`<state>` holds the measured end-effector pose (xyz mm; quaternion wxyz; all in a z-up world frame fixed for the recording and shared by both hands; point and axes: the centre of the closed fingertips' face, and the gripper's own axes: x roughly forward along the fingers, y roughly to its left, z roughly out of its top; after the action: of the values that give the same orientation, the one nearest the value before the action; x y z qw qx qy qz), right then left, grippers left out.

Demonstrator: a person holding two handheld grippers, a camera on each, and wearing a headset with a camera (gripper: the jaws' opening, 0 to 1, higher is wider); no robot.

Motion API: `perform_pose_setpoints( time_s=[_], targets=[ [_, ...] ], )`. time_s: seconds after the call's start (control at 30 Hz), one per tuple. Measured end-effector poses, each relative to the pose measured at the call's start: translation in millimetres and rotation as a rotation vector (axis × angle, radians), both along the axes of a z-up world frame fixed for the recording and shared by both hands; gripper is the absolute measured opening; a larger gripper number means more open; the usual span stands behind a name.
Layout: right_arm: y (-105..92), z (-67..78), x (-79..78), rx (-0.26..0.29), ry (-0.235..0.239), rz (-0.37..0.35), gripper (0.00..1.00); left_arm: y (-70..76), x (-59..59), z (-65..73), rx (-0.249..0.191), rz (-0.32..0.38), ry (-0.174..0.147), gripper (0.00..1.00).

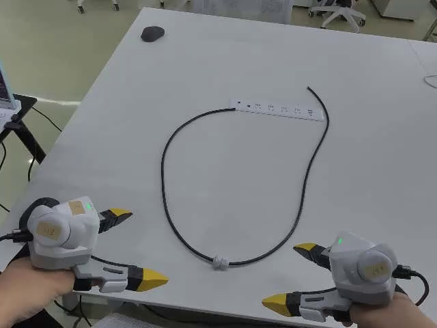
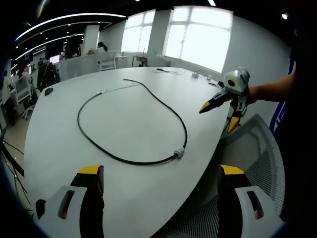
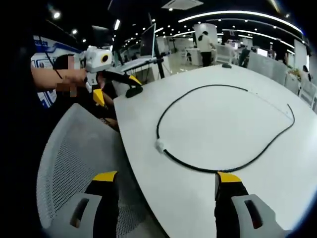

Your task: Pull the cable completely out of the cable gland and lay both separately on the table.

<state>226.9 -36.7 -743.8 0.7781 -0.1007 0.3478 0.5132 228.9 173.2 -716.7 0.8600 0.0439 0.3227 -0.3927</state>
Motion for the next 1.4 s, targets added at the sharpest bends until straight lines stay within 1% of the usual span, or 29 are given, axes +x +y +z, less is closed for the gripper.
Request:
perform_pose_setpoints(
  time_s=[0.2, 0.5, 0.63, 0.7, 0.9, 1.03, 1.1, 1.17, 1.33, 1.4],
  targets=[
    [0.3, 2.8, -0.3, 0.005, -0.006, -0.008, 0.8, -1.5, 0.5, 1.2, -0.003, -0.001, -0.004, 0.96],
    [-0.8, 1.8, -0.9, -0.003, -0.012, -0.006, 0.79, -4.8, -2.7, -0.2, -0.005, -0.006, -0.001, 0.96],
    [0.2, 1.4, -1.7, -0.007, -0.007, -0.002, 0.76, -5.1, -4.2, 0.4, -0.005, -0.003, -0.003, 0.96],
    [1.7, 1.3, -1.0, -0.012, -0.012, 0.0, 0.75, -4.8, -4.6, 0.0, -0.003, -0.002, -0.003, 0.96],
    [9.6, 1.9, 4.2, -0.013, -0.009, 0.001, 0.71, -6.8, -7.8, -2.1, 0.005, -0.011, 0.004, 0.96],
    [14.1, 1.4, 8.5, -0.029, -0.013, 0.013, 0.68, -7.8, -7.6, -1.5, 0.0, -0.011, -0.002, 0.96],
    [16.4, 1.4, 12.4, -0.043, -0.022, 0.019, 0.67, -8.1, -7.4, -1.7, -0.005, -0.01, -0.002, 0.96],
    [20.6, 2.9, 15.2, -0.044, -0.027, 0.027, 0.66, -8.0, -8.5, -3.2, -0.003, -0.013, 0.0, 0.96],
    [31.5, 1.5, 18.9, -0.065, -0.037, 0.067, 0.61, -6.3, -10.2, -7.7, -0.004, -0.012, 0.004, 0.96],
    [36.3, 0.2, 20.1, -0.073, -0.037, 0.084, 0.59, -5.1, -9.4, -9.0, -0.011, -0.008, 0.005, 0.96]
  ],
)
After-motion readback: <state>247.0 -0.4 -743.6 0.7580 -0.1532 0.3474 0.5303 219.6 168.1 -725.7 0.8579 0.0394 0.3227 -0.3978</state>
